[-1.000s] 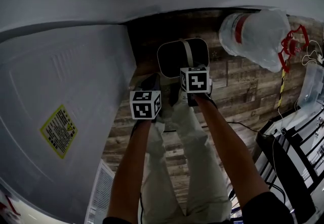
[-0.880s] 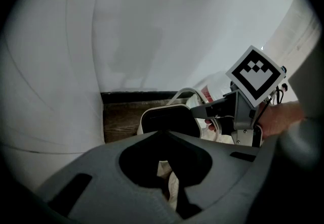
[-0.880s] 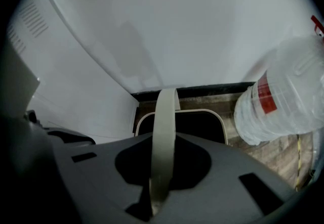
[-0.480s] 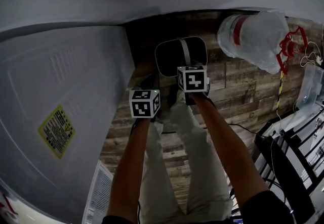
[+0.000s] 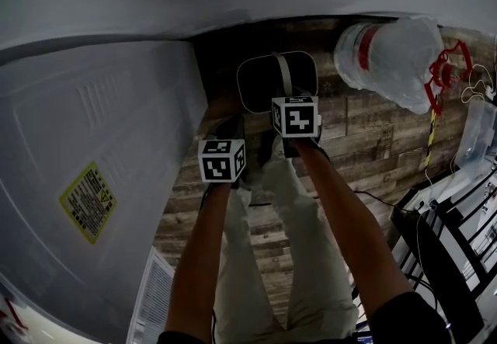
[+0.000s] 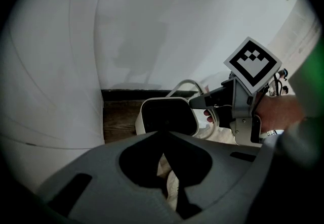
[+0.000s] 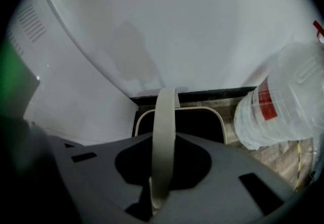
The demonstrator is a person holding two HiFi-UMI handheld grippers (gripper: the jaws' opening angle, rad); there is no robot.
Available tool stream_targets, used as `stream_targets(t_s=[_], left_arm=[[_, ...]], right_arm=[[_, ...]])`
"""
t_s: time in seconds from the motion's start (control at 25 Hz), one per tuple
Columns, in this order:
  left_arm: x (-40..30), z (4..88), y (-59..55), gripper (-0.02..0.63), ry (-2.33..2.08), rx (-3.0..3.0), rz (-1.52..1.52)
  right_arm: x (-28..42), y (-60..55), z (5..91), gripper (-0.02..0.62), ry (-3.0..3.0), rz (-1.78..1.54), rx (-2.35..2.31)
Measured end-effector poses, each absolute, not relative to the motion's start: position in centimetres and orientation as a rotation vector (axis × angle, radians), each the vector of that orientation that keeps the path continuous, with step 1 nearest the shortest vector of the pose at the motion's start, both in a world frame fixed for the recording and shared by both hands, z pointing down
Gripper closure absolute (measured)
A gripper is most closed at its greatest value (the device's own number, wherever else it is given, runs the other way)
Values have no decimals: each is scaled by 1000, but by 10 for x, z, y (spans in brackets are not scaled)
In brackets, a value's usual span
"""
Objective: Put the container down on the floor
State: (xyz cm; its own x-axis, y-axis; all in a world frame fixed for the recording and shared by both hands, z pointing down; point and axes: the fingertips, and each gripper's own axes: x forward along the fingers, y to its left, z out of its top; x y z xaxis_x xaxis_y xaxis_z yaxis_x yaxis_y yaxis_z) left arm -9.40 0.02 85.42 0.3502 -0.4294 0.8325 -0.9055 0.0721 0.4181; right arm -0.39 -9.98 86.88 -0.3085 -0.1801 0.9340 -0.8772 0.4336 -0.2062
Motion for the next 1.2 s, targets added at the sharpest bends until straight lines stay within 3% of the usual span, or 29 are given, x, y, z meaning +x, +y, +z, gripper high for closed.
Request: stream_targets(t_s=[0.8, 1.2], left_arm=[[-90, 861, -10, 591, -1246, 1549, 546], [-67, 868, -20, 591, -1211, 1578, 568]], right_arm=[[-6, -109, 875, 561, -1770, 943, 918], [31, -123, 882, 561, -1739, 917, 967]])
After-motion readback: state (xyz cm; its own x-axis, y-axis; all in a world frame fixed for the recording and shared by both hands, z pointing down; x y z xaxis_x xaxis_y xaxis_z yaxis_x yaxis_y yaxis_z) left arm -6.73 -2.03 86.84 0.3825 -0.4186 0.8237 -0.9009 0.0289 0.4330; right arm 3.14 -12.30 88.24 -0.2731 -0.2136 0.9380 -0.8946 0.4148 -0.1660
